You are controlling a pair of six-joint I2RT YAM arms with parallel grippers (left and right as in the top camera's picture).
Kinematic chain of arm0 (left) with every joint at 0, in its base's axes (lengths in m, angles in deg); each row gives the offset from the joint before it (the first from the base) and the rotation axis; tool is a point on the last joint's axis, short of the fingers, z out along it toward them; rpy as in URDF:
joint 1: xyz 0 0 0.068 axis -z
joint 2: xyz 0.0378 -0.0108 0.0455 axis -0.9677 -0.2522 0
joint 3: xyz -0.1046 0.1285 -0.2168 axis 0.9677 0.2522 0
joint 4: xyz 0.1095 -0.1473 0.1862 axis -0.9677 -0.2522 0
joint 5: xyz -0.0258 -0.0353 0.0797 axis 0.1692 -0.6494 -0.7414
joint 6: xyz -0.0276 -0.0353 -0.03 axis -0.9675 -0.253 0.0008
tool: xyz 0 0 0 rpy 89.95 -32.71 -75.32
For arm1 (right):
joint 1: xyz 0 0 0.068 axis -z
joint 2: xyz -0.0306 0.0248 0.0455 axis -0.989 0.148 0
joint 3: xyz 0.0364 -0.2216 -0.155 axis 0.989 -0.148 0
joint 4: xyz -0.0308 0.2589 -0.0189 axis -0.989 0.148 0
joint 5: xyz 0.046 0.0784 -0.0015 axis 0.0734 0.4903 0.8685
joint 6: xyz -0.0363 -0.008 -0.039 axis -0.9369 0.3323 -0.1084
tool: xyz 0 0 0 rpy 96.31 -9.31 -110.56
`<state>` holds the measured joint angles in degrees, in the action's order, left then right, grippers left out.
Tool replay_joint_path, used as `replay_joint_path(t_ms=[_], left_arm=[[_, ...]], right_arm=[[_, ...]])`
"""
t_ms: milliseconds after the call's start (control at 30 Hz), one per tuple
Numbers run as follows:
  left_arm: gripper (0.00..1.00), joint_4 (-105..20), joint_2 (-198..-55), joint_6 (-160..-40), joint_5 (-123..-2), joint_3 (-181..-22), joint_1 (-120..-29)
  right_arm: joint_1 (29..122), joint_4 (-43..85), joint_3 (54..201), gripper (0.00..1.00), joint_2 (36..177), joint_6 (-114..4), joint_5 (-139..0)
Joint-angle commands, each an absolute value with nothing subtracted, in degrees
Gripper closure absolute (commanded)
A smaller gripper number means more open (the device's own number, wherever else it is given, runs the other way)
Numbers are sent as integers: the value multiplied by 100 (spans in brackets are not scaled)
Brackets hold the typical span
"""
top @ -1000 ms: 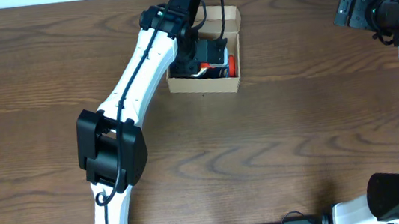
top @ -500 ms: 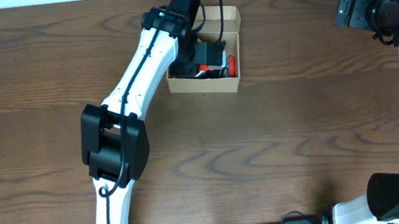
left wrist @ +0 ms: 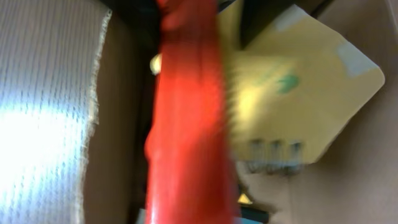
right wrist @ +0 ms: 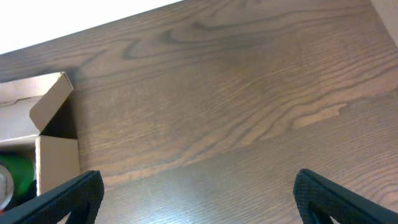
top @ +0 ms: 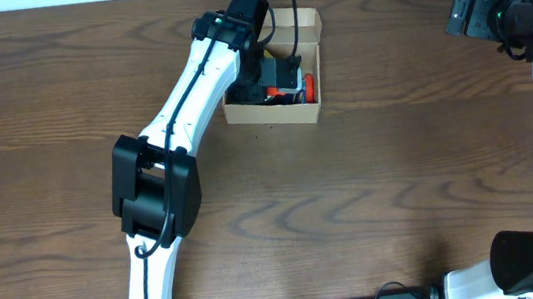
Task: Pack container
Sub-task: 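Lower the box cutter into the box, release, and withdraw left gripper, then move both grippers to the box lid flaps on either side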
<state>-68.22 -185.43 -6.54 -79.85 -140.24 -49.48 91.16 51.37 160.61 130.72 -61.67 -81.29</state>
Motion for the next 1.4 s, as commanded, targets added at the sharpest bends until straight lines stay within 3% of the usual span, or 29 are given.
replay_joint_path(t_ms=[0,167,333,633,767,1067,1367], left_arm=[[36,-6800,-18633,-1041,-7987,-14122,-4972],[29,-6802,-18633,-1345,-7983,-14218,-4972],[32,-6807,-18633,-1948,-7950,-14570,-4963],[29,-6914,-18633,-3744,-7950,-15932,-4948],[41,-7082,-18633,-4995,-8175,-16421,-4950],[53,-8636,-18633,-7532,-8610,-16850,-4988],[77,-10186,-18633,-9014,-8940,-16848,-5259]], right_arm=[[9157,5139,16024,1,13090,-6154,-8186],[9157,5139,16024,1,13090,-6154,-8186],[9157,5139,16024,1,13090,-6154,-8186],[9157,5139,16024,1,13090,-6154,-8186],[9157,5139,16024,1,13090,-6154,-8186],[9157,5139,16024,1,13090,-6154,-8186],[9157,5139,16024,1,13090,-6154,-8186]])
